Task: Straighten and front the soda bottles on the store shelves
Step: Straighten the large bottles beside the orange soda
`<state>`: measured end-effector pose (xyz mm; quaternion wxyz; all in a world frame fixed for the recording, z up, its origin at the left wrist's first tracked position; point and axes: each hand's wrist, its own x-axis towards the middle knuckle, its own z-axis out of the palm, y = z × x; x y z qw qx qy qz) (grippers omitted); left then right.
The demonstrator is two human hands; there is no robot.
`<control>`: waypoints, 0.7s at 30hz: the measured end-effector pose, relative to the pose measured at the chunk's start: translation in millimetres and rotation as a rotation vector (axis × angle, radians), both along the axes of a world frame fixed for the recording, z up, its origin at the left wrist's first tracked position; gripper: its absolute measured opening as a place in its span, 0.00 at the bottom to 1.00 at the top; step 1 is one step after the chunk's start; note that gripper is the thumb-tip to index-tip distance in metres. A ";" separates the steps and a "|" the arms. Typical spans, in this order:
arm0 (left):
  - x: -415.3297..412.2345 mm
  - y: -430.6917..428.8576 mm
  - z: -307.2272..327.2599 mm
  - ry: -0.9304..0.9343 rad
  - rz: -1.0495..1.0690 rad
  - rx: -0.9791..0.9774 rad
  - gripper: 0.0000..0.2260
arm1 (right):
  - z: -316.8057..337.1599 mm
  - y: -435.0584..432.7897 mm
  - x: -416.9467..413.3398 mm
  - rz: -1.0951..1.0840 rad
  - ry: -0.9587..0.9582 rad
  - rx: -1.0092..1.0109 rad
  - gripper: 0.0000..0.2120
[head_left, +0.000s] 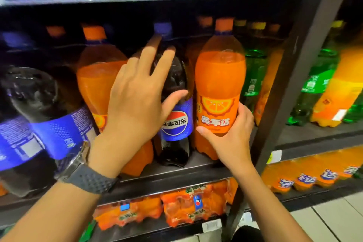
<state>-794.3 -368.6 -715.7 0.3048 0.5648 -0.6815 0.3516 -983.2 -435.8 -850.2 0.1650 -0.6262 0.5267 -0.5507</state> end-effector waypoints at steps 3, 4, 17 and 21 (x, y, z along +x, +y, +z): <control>25.8 15.5 14.2 0.012 -0.006 -0.135 0.22 | 0.9 0.1 -3.0 -0.051 0.084 -0.019 0.55; 38.2 21.2 20.8 0.009 0.015 -0.195 0.19 | -0.1 -0.9 -5.0 -0.041 0.083 -0.003 0.55; 163.5 52.2 44.5 0.211 0.285 0.069 0.27 | 6.7 6.2 -9.0 0.144 0.080 0.103 0.45; 181.6 53.9 60.8 0.274 0.214 0.125 0.27 | 26.7 29.7 1.3 -0.013 0.202 0.039 0.49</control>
